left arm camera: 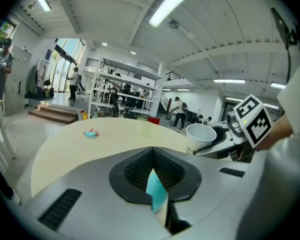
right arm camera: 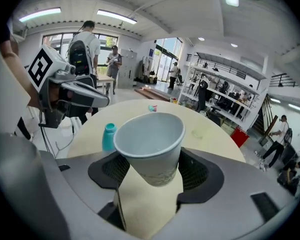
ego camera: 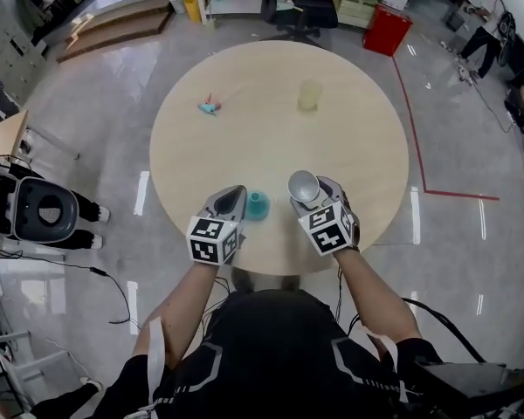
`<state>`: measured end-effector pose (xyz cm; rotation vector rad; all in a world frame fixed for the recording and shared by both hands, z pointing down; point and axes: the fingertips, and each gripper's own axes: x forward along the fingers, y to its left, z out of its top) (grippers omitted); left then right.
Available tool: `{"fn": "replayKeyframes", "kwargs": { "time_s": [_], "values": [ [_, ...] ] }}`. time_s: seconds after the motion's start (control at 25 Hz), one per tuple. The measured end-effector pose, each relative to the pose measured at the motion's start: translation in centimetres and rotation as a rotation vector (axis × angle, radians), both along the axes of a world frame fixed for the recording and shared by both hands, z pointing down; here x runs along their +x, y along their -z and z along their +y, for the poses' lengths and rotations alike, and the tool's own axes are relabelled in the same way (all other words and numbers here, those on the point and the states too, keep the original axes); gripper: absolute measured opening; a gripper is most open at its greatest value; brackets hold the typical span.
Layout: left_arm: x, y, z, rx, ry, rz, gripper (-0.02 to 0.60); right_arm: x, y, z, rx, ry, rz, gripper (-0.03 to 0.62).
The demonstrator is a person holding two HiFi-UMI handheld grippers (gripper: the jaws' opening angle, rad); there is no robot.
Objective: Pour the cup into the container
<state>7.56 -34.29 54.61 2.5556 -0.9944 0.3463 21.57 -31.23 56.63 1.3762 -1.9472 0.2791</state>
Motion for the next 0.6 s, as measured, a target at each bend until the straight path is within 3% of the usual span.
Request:
{"fn": "replayKeyframes", "kwargs": {
  "time_s": [0.32, 0.6],
  "values": [
    [-1.9, -2.8, -1.9, -0.081, 0.065, -0.032, -0.008, 1.8, -4.0, 0.2, -0.019, -0.105, -0.161, 0.305],
    [-2.2, -7.3, -1.7, -0.170, 0.097, -0.068, -0.008, 2.1, -7.8, 0.4, -0.050, -0.137, -0.229, 0.305]
  ]
}}
